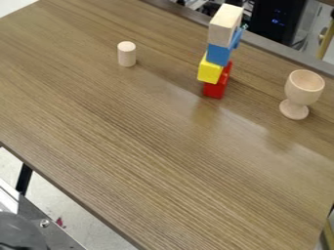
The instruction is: Move the yellow cube and put it on top of the cylinder
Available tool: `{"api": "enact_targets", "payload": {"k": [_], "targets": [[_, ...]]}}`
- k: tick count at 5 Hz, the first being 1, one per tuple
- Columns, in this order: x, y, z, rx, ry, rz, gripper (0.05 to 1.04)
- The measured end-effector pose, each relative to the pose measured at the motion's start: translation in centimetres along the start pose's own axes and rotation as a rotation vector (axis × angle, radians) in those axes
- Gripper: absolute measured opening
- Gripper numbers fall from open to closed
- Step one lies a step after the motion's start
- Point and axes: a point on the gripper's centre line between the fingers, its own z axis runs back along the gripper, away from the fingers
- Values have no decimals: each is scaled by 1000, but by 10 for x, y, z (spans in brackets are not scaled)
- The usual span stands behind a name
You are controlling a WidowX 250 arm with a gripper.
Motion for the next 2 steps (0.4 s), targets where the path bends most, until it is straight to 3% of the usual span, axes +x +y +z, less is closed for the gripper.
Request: {"api": "enact_targets", "payload": {"k": [2], "targets": [[0,14,-35,8,61,-12,574]]}}
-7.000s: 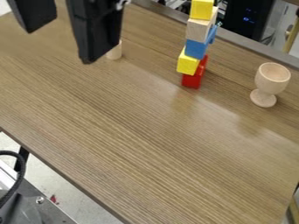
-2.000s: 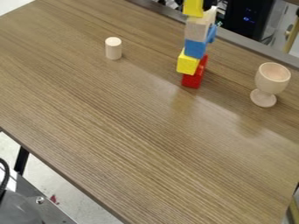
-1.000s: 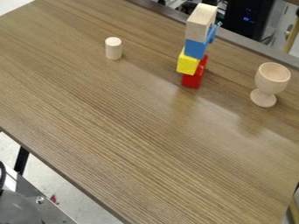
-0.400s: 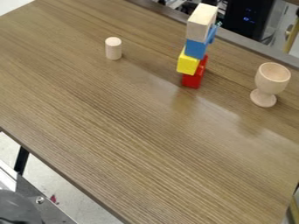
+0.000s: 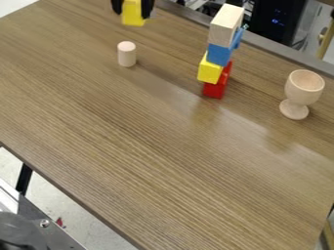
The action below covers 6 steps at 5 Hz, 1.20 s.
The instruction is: Move the yellow cube and put it on top of the cylinder
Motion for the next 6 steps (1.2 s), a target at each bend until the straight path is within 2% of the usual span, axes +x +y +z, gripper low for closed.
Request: {"api": "enact_targets", "payload": {"k": [4,6], "targets": [[6,17,-34,13,65,23,574],[6,19,-40,13,70,19,574]]}}
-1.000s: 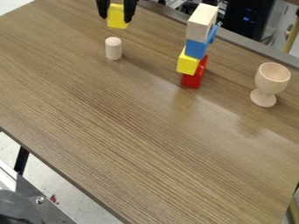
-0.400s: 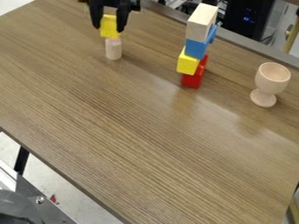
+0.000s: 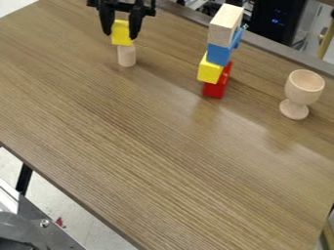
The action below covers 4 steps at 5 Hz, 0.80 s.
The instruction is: Move the yellow cube and put it on top of the cylinder
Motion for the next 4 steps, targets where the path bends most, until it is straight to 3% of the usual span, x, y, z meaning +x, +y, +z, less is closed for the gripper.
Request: {"api": "enact_targets", "payload": {"k": [4], "targets": [[6,-2,-5,5,-2,-10,574]]}}
